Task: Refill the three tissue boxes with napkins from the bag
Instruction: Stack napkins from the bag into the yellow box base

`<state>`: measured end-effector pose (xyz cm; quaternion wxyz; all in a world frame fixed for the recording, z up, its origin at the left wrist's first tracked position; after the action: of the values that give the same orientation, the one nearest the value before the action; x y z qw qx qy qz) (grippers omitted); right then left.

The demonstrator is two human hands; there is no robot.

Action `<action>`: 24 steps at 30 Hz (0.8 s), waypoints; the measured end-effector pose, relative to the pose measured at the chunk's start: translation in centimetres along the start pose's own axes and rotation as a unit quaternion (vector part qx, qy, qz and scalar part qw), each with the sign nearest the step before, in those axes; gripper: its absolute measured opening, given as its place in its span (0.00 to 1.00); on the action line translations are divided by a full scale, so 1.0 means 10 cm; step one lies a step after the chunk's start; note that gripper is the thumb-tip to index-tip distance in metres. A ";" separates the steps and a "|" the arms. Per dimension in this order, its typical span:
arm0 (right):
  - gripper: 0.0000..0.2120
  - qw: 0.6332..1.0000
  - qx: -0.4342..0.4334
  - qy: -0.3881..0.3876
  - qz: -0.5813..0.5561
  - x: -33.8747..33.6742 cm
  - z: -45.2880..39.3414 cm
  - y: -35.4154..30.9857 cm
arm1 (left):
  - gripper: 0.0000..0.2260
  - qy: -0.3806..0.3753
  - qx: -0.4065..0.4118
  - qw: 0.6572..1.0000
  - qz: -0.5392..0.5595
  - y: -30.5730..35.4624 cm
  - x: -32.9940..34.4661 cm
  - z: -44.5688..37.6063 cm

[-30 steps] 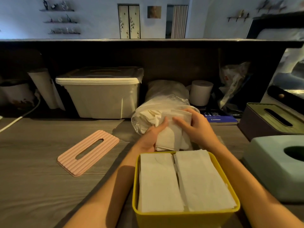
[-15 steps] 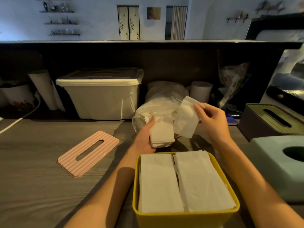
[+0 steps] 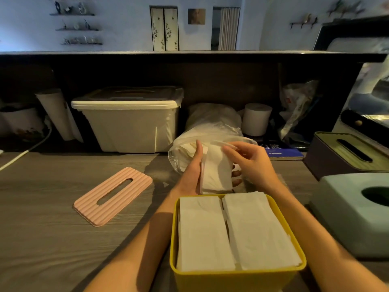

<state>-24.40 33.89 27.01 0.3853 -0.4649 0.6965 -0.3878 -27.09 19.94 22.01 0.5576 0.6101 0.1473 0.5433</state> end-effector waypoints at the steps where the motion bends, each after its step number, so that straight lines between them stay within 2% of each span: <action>1: 0.05 1.000 -0.005 0.007 0.020 0.02 0.00 0.03 | 0.33 -0.006 0.000 1.000 -0.017 -0.01 0.01 -0.02; 5: 0.07 0.998 -0.028 0.037 0.045 0.00 -0.03 0.07 | 0.26 -0.033 -0.009 0.996 -0.079 -0.09 0.00 -0.04; 8: 0.10 0.993 -0.037 0.110 0.017 -0.14 -0.07 0.04 | 0.12 -0.008 0.001 0.993 -0.117 -0.06 -0.04 -0.01; 11: 0.11 0.984 -0.045 0.172 -0.014 -0.28 -0.08 -0.05 | 0.13 0.005 -0.005 0.996 -0.091 -0.05 -0.04 -0.02; 13: 0.10 0.981 -0.036 0.184 -0.046 -0.33 -0.07 -0.11 | 0.13 0.007 -0.016 0.998 -0.066 -0.06 -0.03 0.00; 15: 0.07 0.983 0.026 0.145 -0.107 -0.32 -0.07 -0.12 | 0.13 0.005 -0.031 0.998 -0.047 -0.08 -0.03 0.03; 17: 0.07 0.980 0.098 0.046 -0.168 -0.22 -0.05 -0.12 | 0.12 0.012 -0.028 0.999 -0.044 -0.06 -0.03 0.07; 19: 0.10 0.980 0.113 -0.036 -0.161 -0.11 -0.02 -0.12 | 0.16 0.045 0.001 0.997 -0.060 -0.01 -0.05 0.04; 22: 0.06 0.997 0.047 -0.059 -0.006 0.04 0.02 -0.07 | 0.33 0.074 0.017 0.993 -0.091 0.05 -0.04 0.00; 24: 0.05 0.993 -0.005 -0.034 0.112 0.08 0.01 -0.03 | 0.34 0.039 0.003 0.996 -0.079 0.03 0.01 0.04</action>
<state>-24.48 33.02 27.10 0.4476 -0.3985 0.7325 -0.3229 -26.89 19.66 22.39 0.5908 0.5768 0.2179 0.5203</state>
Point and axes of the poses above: each hand's wrist, its own z-axis away from the middle knuckle, its own x-axis out of the palm, y = z × x, the point moved 5 cm from there along -z, towards the middle knuckle, and after that the axes turned 5 degrees about y, right-handed, at the moved point
